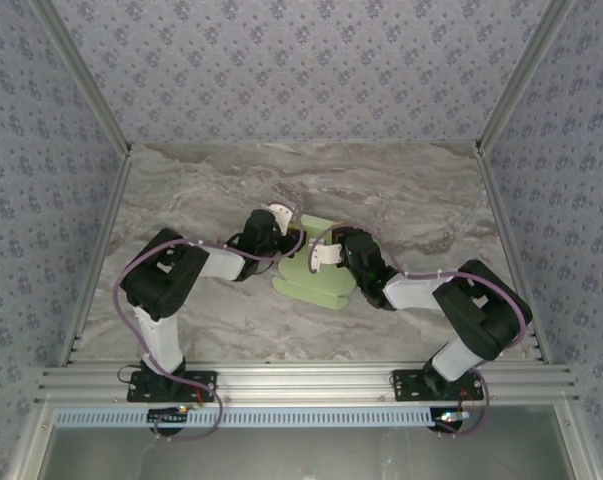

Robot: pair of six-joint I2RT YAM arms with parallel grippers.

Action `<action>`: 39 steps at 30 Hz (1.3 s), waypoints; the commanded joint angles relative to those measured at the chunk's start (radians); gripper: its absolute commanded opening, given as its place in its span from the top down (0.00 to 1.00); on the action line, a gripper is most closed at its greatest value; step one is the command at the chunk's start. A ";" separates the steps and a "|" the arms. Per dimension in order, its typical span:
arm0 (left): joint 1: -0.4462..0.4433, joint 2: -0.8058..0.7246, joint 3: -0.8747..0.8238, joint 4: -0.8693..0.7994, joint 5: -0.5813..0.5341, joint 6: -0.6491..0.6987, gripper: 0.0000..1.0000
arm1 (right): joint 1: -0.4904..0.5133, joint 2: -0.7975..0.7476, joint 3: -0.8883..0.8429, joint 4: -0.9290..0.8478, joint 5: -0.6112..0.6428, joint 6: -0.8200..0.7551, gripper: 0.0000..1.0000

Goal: Fold the paper box

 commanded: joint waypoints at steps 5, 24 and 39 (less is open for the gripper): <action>-0.008 0.021 0.022 0.085 -0.064 -0.039 0.73 | 0.001 -0.010 0.008 -0.056 0.000 0.010 1.00; -0.015 -0.046 -0.015 0.052 -0.151 0.042 0.82 | 0.005 -0.015 0.023 -0.080 -0.003 0.054 0.90; -0.018 -0.089 -0.047 0.041 -0.178 0.076 0.84 | 0.042 -0.078 0.048 -0.130 -0.032 0.182 0.60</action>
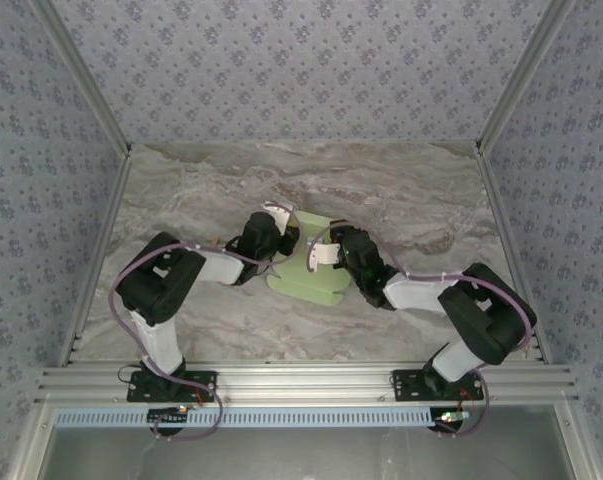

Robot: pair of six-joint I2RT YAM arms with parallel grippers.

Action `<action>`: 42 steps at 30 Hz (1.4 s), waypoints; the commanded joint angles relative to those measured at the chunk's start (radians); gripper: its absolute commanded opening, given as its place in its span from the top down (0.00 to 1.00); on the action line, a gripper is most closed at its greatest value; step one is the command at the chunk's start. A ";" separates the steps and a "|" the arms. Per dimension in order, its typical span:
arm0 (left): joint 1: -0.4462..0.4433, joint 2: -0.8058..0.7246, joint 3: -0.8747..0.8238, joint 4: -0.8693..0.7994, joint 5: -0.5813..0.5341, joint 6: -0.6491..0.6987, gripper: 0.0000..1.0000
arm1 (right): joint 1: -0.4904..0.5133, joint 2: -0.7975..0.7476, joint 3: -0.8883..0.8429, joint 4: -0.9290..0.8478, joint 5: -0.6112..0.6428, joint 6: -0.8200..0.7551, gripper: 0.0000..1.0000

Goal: Fold the paper box

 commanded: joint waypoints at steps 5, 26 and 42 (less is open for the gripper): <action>0.006 -0.058 -0.031 0.017 -0.046 0.026 0.84 | 0.036 -0.112 0.019 -0.069 -0.017 0.161 0.52; 0.005 -0.166 -0.108 -0.041 -0.138 0.026 0.85 | -0.046 -0.388 0.384 -1.089 -0.104 1.303 0.35; 0.006 -0.165 -0.113 -0.040 -0.139 0.027 0.85 | -0.022 -0.083 0.590 -1.160 -0.132 1.585 0.33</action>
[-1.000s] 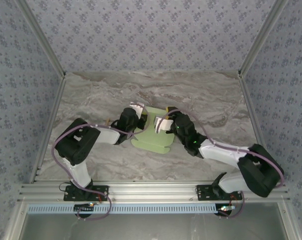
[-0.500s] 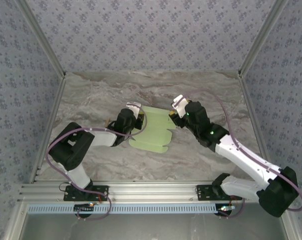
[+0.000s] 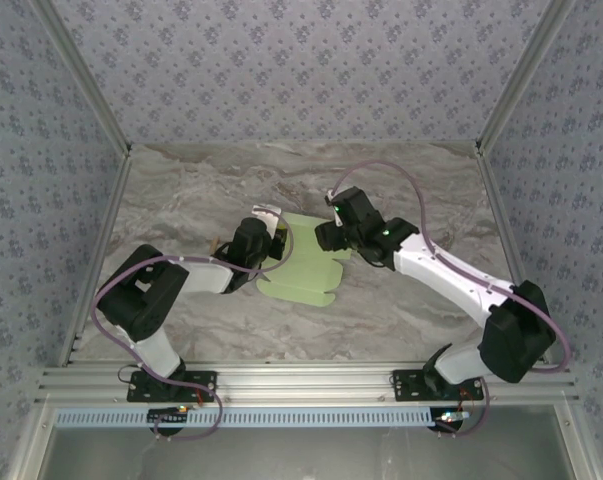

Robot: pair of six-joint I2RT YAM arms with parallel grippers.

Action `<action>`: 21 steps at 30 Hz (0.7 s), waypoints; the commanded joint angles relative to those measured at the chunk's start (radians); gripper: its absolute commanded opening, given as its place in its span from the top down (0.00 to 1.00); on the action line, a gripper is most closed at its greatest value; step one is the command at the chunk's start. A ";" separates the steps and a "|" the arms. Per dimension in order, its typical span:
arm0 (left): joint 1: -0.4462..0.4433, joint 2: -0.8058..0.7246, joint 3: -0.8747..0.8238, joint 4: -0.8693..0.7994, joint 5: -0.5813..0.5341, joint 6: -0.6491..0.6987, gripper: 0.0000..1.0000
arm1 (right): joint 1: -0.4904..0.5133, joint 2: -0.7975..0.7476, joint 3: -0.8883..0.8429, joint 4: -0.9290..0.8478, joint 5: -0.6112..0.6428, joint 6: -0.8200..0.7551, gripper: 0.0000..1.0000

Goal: Fold the paper box

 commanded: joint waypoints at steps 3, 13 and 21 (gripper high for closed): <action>0.005 -0.031 -0.011 0.005 -0.013 0.007 0.85 | -0.020 0.052 0.050 -0.033 -0.005 0.083 0.31; 0.005 -0.032 -0.015 0.008 -0.009 0.006 0.85 | -0.058 0.109 0.036 0.047 -0.121 0.139 0.28; 0.004 -0.031 -0.014 0.008 -0.005 0.006 0.85 | -0.051 0.126 0.014 0.090 -0.159 0.198 0.30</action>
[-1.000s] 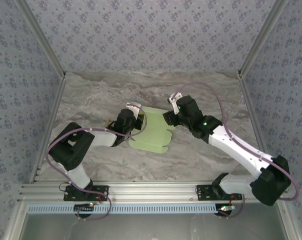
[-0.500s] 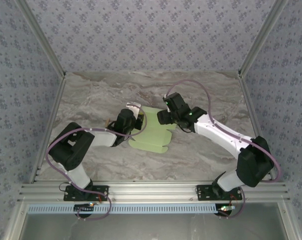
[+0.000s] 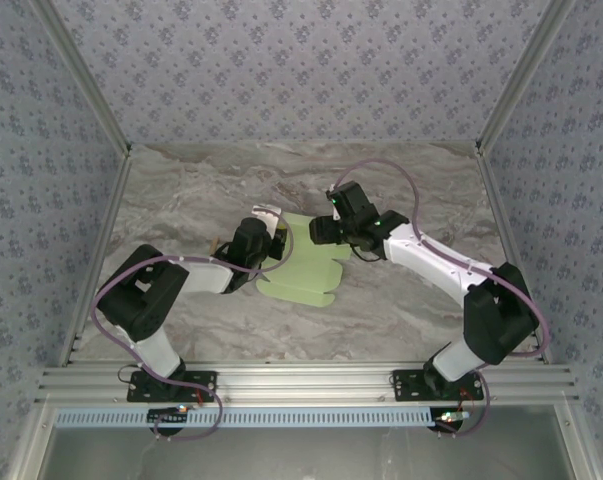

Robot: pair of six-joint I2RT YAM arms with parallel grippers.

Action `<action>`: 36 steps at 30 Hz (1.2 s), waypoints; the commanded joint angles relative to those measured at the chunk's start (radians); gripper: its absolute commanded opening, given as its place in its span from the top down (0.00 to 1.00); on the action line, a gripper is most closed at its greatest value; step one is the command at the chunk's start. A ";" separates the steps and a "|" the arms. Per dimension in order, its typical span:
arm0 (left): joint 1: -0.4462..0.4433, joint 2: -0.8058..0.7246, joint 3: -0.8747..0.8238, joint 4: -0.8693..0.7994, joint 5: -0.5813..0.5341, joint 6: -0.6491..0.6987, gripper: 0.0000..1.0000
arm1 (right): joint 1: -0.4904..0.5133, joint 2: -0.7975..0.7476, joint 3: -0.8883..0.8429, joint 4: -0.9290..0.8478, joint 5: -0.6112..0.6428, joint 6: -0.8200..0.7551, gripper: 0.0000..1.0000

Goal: Fold the paper box

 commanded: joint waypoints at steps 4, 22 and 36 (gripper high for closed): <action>0.004 -0.029 -0.012 0.008 -0.005 0.006 0.85 | 0.013 0.022 -0.015 0.037 -0.018 0.087 0.32; -0.003 -0.026 -0.011 0.009 -0.003 0.006 0.85 | 0.010 -0.044 -0.122 0.187 0.024 0.350 0.41; -0.003 -0.028 -0.014 0.014 -0.004 0.004 0.85 | -0.010 -0.078 -0.166 0.145 0.008 0.422 0.39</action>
